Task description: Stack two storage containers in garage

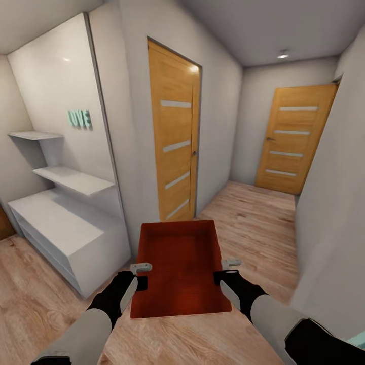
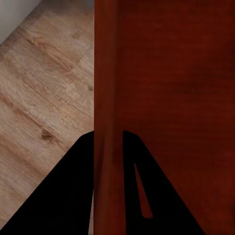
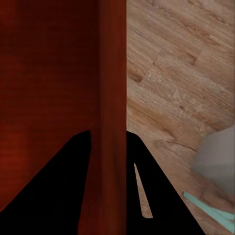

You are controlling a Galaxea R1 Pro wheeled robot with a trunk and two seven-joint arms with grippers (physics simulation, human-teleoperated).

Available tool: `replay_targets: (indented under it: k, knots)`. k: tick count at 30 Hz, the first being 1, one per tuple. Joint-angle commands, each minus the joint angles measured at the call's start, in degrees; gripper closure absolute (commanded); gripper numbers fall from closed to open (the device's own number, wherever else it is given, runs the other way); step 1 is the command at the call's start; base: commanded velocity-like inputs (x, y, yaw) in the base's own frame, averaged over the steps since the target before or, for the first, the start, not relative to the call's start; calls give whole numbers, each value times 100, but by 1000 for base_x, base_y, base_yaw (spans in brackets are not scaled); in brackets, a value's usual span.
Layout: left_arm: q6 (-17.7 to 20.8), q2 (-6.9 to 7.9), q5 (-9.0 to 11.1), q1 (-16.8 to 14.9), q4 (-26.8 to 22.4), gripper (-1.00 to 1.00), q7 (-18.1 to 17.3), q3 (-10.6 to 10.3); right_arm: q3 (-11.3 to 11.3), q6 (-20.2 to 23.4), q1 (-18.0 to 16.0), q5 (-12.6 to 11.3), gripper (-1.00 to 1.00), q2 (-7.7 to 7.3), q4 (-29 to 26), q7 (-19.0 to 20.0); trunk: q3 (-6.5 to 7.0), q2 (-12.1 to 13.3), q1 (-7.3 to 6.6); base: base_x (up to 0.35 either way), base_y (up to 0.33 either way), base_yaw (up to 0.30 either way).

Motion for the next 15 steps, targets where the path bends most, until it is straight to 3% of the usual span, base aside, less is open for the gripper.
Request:
replay_targets:
  k: [1, 15]
  knots:
    - [61, 21, -157, 2, 6, 100, 70, 21, 22, -41, -7, -5, 100, -5, -124, -25, -10, -11, 7, 323, 0, 0]
    - [61, 21, -159, 2, 3, 100, 70, 21, 15, -41, -9, -5, 100, -13, -124, -25, -10, -11, 7, 323, 0, -10]
